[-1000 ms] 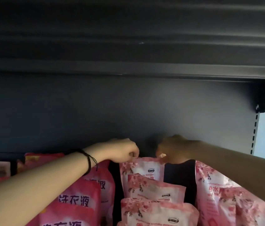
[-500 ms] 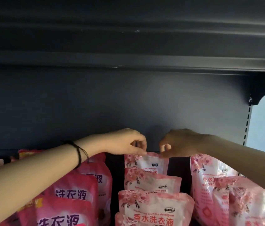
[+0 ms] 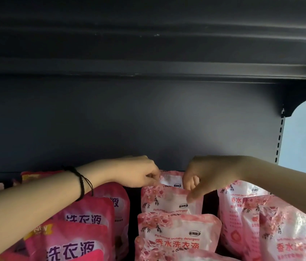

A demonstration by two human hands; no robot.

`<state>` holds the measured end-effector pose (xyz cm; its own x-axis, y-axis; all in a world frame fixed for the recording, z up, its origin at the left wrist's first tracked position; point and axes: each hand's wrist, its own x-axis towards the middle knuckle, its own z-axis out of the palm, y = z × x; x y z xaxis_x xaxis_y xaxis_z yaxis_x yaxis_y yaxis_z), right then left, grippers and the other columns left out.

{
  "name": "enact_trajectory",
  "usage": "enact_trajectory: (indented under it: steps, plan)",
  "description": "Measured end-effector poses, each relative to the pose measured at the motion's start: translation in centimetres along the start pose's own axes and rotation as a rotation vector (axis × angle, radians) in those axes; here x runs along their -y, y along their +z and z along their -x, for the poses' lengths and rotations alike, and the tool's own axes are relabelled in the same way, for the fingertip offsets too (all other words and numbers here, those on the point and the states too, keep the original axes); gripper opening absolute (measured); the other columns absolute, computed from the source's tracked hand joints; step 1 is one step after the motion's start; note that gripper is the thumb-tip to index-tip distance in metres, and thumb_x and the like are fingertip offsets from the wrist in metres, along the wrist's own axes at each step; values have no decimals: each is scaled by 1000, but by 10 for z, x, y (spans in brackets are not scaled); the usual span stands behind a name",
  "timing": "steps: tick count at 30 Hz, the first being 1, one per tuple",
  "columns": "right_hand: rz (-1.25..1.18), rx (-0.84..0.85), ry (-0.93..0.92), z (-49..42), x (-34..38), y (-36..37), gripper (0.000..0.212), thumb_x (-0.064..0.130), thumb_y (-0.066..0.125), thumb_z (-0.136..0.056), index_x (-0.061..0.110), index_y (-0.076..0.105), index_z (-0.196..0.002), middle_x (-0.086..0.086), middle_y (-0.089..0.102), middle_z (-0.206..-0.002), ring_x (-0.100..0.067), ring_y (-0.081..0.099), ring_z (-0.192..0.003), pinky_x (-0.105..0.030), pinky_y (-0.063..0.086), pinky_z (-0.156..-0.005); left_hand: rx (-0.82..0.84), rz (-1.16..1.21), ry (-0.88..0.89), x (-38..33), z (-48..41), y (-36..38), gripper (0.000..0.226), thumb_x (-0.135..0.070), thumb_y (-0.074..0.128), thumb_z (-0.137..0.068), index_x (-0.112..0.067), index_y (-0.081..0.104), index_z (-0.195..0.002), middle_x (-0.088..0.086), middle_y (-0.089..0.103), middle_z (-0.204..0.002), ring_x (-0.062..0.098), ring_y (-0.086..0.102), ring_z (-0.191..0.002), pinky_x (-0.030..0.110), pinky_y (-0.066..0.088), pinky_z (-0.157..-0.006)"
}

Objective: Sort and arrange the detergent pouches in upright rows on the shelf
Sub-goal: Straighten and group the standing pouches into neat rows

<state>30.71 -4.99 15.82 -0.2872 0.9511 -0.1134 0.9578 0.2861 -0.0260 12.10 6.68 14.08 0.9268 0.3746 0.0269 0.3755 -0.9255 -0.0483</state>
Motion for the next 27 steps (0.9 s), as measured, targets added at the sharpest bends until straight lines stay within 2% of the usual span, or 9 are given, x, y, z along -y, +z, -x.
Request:
enact_trajectory:
  steps: [3, 5, 9, 12, 16, 19, 22, 24, 27]
  plan:
    - [259, -96, 46, -6, -4, 2, 18, 40, 62, -88, 25, 70, -93, 22, 51, -68, 0, 51, -72, -23, 41, -72, -7, -31, -30, 0, 0, -3, 21, -32, 51, -97, -20, 66, -90, -10, 57, -68, 3, 49, -59, 27, 39, -59]
    - [304, -137, 60, -9, -7, 3, 17, 37, 60, -90, 23, 70, -93, 18, 53, -76, -6, 51, -77, -26, 42, -76, -16, -35, -48, -1, -1, -2, 21, -31, 49, -98, -20, 66, -92, -8, 61, -75, 6, 54, -67, 31, 44, -66]
    - [287, -118, 67, -13, -10, 9, 19, 36, 59, -91, 20, 69, -94, 15, 56, -82, -8, 51, -78, -26, 42, -77, -12, -54, -68, 0, -3, 6, 22, -26, 47, -98, -15, 63, -88, 0, 63, -81, 17, 58, -78, 38, 46, -69]
    - [220, -74, 77, -8, -7, 5, 21, 41, 62, -88, 23, 69, -97, 20, 54, -78, -5, 55, -79, -27, 48, -80, -32, -3, -46, 1, 2, 3, 17, -30, 52, -96, -20, 66, -92, -8, 64, -80, 9, 58, -76, 35, 48, -71]
    - [154, -106, 50, 2, 0, -4, 32, 53, 60, -85, 27, 67, -102, 18, 66, -90, -1, 61, -83, -25, 49, -78, -73, 108, 55, -3, 13, -6, 17, -34, 63, -92, -25, 65, -106, -11, 64, -100, 4, 58, -89, 30, 49, -82]
    - [-41, -128, -1, 14, 7, -10, 41, 62, 57, -82, 23, 69, -90, 11, 70, -83, -1, 64, -78, -18, 51, -74, -113, 202, 139, -14, 24, -17, 21, -44, 65, -87, -25, 69, -95, -9, 65, -92, 7, 58, -84, 28, 47, -78]
    - [-135, 20, -57, 29, 14, -7, 40, 64, 64, -77, 25, 71, -84, 10, 72, -81, -3, 65, -75, -9, 46, -65, 29, 286, 150, -27, 39, -23, 33, -60, 65, -78, -30, 69, -92, -10, 68, -89, 8, 59, -84, 25, 46, -75]
    - [-144, 78, -69, 35, 19, -1, 31, 54, 71, -76, 24, 72, -82, 15, 71, -75, 3, 62, -70, -4, 40, -61, 111, 263, 149, -32, 46, -20, 30, -56, 69, -78, -30, 70, -92, -11, 68, -84, 4, 58, -78, 19, 45, -68]
    - [-69, 18, -54, 39, 24, 4, 17, 40, 72, -80, 23, 72, -76, 22, 66, -66, 8, 59, -67, -4, 39, -60, 107, 157, 141, -36, 49, -18, 16, -39, 69, -85, -23, 70, -89, -13, 62, -68, -1, 52, -62, 13, 38, -59]
